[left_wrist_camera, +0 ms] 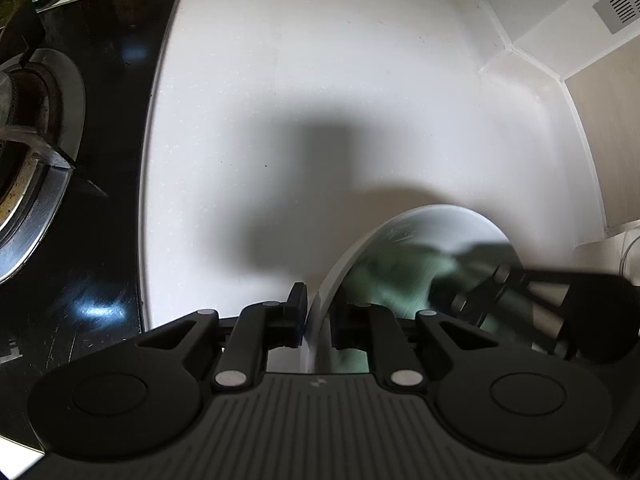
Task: Clean bowl
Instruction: 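Wipe the bowl interior with the towel in the right tool while the left tool holds the rim, then keep wiping inside the bowl with the right tool while the left tool holds the rim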
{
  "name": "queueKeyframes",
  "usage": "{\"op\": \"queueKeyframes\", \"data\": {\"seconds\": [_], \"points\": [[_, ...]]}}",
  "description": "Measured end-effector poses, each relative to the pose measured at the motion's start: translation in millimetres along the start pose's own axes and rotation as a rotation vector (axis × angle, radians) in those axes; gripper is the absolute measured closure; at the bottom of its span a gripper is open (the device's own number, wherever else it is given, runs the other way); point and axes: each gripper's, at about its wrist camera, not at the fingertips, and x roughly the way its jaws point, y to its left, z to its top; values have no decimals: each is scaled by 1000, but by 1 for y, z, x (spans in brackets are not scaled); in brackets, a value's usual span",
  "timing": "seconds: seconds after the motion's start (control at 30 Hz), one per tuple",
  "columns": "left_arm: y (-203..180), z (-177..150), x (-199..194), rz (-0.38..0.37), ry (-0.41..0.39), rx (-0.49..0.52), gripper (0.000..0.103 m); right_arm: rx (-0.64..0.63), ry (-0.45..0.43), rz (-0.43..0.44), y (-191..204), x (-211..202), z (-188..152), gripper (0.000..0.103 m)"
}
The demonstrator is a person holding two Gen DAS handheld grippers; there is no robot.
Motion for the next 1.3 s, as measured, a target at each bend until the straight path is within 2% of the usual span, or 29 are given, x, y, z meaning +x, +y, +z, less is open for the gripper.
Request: {"op": "queueKeyframes", "data": {"seconds": [0.07,0.27,0.47,0.53,0.57,0.6,0.63,0.7,0.77,0.8,0.9,1.03,1.13,1.23,1.3], "points": [[-5,-6,-4,17,-8,19,91,-36,-17,35,1,-5,-3,97],[-8,-9,-6,17,-15,29,91,-86,-98,236,-8,-17,-17,97],[11,17,12,-12,-10,12,88,-123,-112,442,-26,-22,-25,97],[12,15,10,-10,-12,10,88,-106,-99,522,-59,-8,-15,97],[12,13,9,-8,-13,10,88,-73,-93,535,-76,4,-4,97],[11,11,7,-5,-15,9,88,-22,-87,527,-89,17,10,97],[11,10,6,-3,-16,9,89,45,-76,469,-99,27,20,98],[12,9,2,-16,-24,-8,89,193,-51,266,-108,43,25,99],[14,9,-3,-27,-48,-35,89,313,-42,51,-104,57,15,100],[13,9,-4,-23,-58,-39,89,335,-47,4,-103,60,12,99],[10,11,-5,3,-74,-37,88,299,-90,28,-104,62,10,97],[0,18,-4,53,-79,29,87,251,-147,60,-104,64,7,97],[1,23,-4,44,-66,42,86,215,-190,83,-104,65,5,96],[-1,29,-3,47,-54,74,82,174,-261,230,-116,73,-1,96],[-3,33,0,44,-48,95,74,131,-299,314,-121,74,-8,96]]}}
